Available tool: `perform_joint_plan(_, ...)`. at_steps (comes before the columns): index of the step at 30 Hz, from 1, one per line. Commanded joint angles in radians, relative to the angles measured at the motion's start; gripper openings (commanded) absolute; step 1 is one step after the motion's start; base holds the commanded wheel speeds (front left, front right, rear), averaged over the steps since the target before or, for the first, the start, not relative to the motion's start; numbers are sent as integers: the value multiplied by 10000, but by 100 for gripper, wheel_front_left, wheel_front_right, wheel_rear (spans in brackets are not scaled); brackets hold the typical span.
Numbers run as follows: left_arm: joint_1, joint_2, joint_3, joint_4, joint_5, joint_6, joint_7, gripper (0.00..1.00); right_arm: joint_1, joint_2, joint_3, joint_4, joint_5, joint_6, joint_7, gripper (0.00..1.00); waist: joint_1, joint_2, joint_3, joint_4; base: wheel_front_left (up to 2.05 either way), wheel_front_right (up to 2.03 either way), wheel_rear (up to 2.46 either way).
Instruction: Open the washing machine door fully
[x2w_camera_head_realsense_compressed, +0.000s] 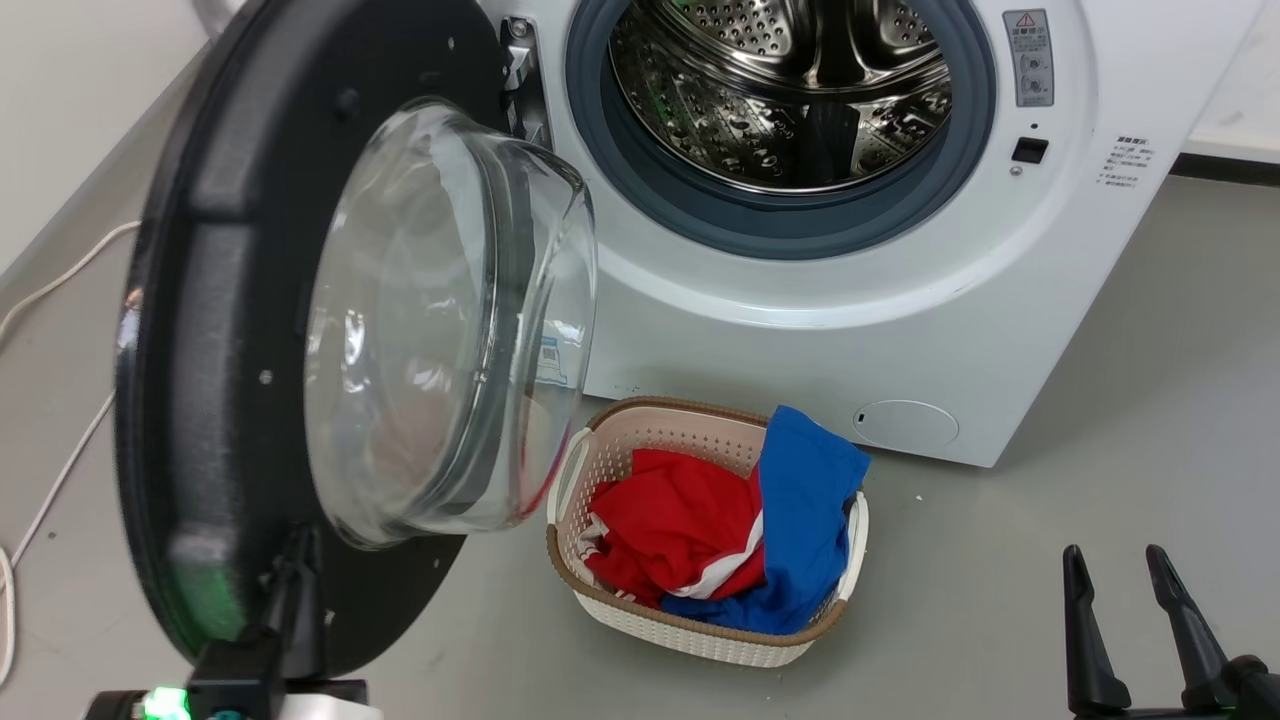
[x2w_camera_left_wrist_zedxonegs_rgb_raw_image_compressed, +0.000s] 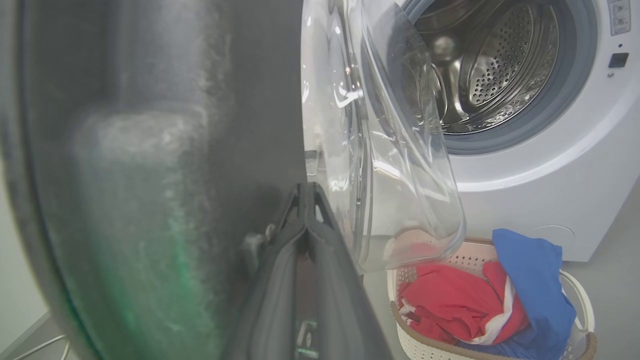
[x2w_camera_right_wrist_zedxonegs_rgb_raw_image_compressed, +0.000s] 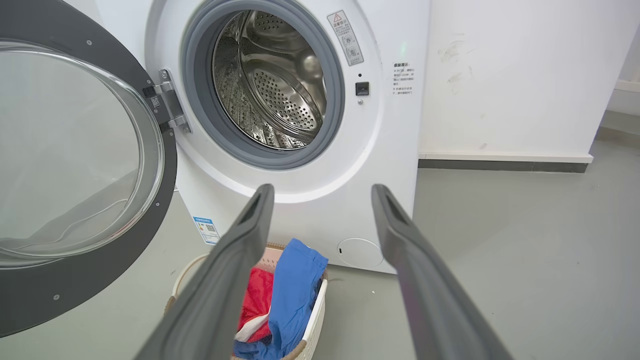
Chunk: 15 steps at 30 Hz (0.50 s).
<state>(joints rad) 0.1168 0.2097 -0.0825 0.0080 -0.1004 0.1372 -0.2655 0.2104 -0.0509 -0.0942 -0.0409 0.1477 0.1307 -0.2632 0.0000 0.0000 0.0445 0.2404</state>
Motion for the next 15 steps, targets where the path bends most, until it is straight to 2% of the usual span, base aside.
perform_joint_plan(1,-154,101,196,39,-20,84,18,0,-104,15,12,-44,-41,2,-21,100,0,0,33,-14,0,0,0)
perform_joint_plan(15,-944,100,1988,779,-337,243,20,0,-373,15,23,-83,-168,2,-21,100,0,0,497,-201,0,0,0)
